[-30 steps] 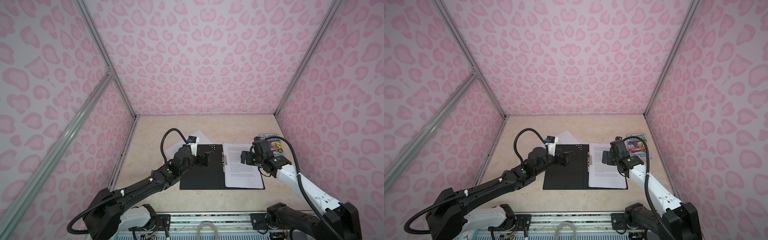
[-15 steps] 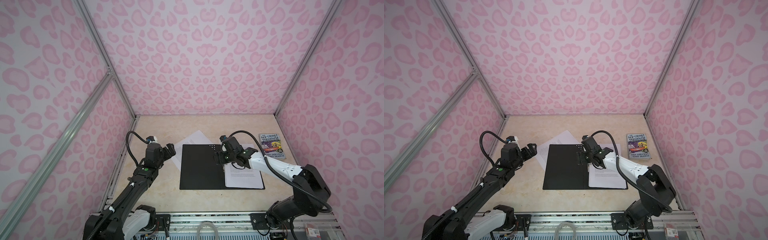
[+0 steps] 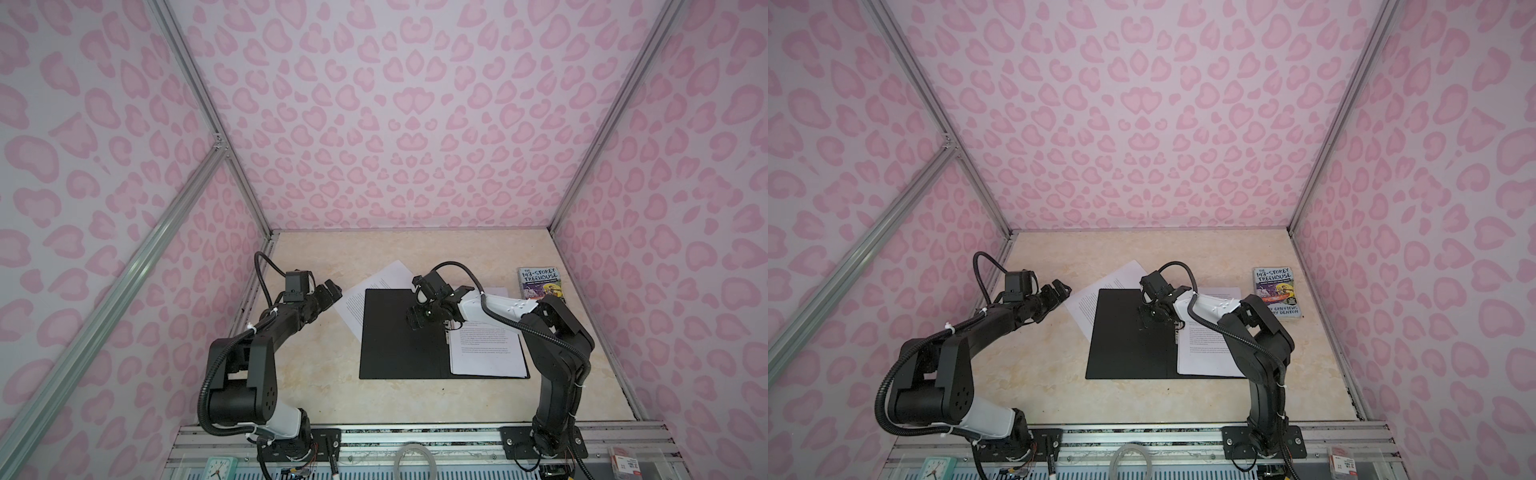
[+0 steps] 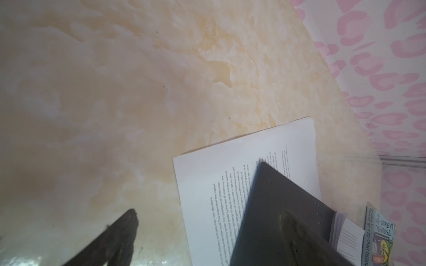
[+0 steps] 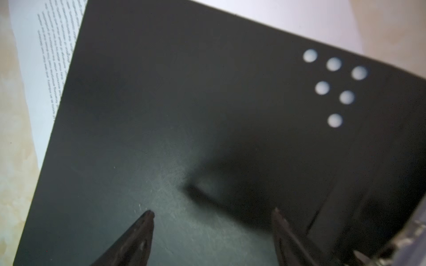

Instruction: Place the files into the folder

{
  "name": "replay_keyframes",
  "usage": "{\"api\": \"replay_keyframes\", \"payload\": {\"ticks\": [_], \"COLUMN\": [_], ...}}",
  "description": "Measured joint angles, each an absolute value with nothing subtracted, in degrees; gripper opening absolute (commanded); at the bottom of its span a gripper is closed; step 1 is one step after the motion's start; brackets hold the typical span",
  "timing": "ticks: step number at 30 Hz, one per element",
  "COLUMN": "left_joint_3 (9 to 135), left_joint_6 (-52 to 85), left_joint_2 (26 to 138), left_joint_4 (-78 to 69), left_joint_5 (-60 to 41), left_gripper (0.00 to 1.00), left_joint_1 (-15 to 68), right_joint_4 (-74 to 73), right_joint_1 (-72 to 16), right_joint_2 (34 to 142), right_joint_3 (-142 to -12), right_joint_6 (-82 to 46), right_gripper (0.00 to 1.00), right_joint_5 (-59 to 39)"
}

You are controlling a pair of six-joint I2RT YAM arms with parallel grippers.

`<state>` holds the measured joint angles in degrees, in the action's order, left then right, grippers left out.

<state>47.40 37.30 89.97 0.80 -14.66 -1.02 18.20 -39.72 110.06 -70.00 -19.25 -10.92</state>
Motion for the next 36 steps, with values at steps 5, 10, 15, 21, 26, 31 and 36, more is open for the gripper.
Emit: {"api": "replay_keyframes", "payload": {"ticks": [5, 10, 15, 21, 26, 31, 36], "left_joint_3": [54.2, 59.3, 57.9, 56.2, 55.2, 53.0, 50.5], "left_joint_6": [35.9, 35.5, 35.1, 34.9, 35.8, 36.8, 37.5], "left_joint_2": [97.5, 103.8, 104.1, 104.1, 104.3, 103.2, 101.7], "left_joint_4": [2.7, 5.6, 4.0, 0.0, -2.2, -3.5, -5.0], "left_joint_5": [-15.5, -16.3, -16.9, -20.1, -24.6, -27.5, -29.0], "left_gripper": [1.00, 1.00, 1.00, 1.00, 1.00, 1.00, 1.00], "left_joint_1": [-1.2, -1.2, -1.0, -0.7, -0.7, -0.5, -0.4], "right_joint_4": [17.4, 15.9, 15.6, 14.0, 13.3, 12.8, 12.4], "right_joint_1": [-39.7, -39.7, -39.7, -39.3, -39.1, -38.6, -38.5], "right_joint_2": [111.0, 111.5, 111.5, 112.4, 112.5, 112.3, 112.3], "right_joint_3": [-70.1, -70.1, -69.9, -70.2, -70.2, -69.7, -69.6], "right_joint_6": [-18.2, -17.3, -16.9, -16.9, -16.9, -16.9, -16.9], "right_gripper": [0.80, 0.79, 0.78, 0.75, 0.74, 0.73, 0.72], "right_joint_5": [-11.9, -12.2, -12.4, -13.7, -14.3, -15.5, -16.1]}}
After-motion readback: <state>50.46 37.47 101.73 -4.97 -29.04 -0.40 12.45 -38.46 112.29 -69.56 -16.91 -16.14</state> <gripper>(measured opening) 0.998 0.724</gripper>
